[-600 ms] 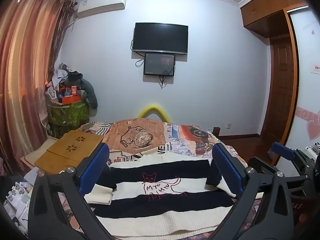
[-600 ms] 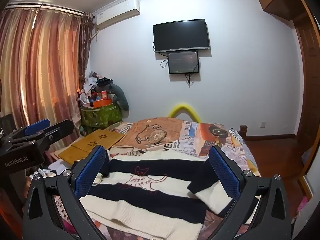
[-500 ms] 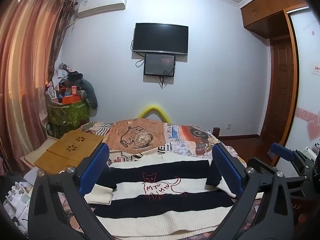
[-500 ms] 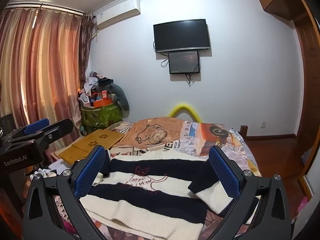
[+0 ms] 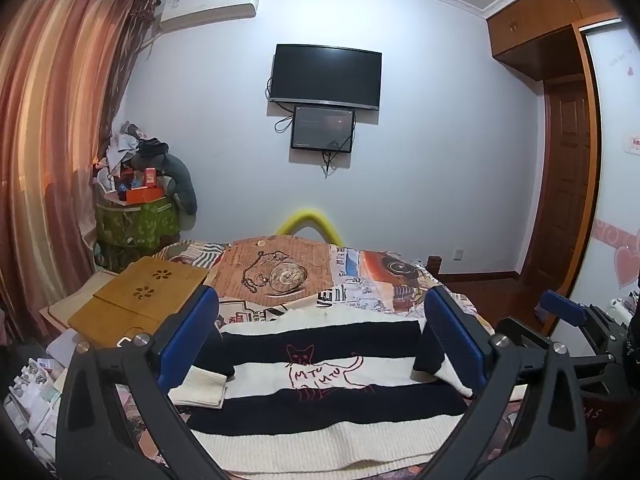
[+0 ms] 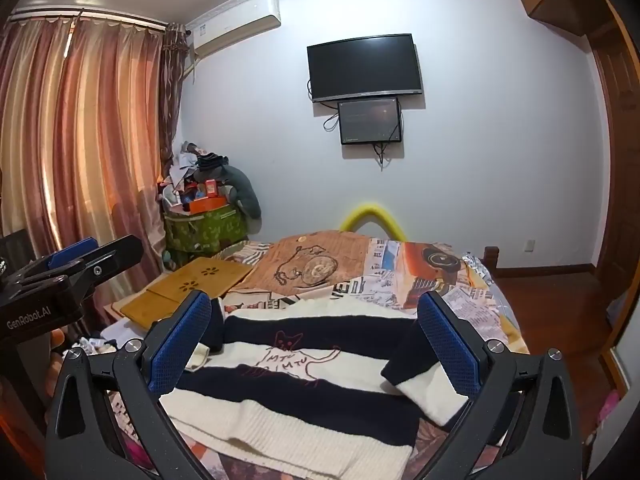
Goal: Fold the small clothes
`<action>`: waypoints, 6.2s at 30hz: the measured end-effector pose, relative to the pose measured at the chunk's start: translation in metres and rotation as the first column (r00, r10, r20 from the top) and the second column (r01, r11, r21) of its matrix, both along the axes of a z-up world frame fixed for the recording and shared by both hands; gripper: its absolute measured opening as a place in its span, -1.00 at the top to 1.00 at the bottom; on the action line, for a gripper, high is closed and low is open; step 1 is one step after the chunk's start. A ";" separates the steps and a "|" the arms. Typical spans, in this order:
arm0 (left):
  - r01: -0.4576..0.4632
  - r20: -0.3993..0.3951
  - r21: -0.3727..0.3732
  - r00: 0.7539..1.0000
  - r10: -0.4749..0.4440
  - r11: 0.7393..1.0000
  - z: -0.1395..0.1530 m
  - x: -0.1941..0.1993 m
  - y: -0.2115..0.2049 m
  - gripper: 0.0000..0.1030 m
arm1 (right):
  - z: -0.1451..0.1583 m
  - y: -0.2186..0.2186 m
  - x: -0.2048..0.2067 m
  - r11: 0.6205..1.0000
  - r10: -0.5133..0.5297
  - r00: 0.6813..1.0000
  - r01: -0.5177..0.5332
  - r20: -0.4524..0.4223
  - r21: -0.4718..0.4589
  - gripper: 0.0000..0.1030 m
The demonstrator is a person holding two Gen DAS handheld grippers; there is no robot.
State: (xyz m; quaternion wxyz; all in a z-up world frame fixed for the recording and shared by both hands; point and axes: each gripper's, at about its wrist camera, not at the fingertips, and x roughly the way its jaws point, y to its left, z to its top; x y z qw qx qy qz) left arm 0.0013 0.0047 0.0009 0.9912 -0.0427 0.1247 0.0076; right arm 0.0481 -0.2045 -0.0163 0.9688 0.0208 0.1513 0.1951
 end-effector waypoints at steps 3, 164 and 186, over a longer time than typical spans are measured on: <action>-0.002 0.000 -0.003 1.000 0.002 1.000 0.000 0.001 0.001 -1.00 | 0.000 -0.001 0.001 1.000 0.002 1.000 -0.002 -0.002 0.001 -0.99; -0.018 -0.735 0.170 0.663 0.139 0.985 -0.236 0.362 0.139 -0.99 | -0.188 0.007 0.325 0.938 0.107 0.747 -0.295 -0.657 -0.182 0.00; 0.140 -0.784 0.107 0.621 -0.003 0.984 -0.258 0.378 0.063 -0.99 | -0.171 -0.014 0.363 0.880 -0.113 0.820 -0.180 -0.561 -0.439 0.77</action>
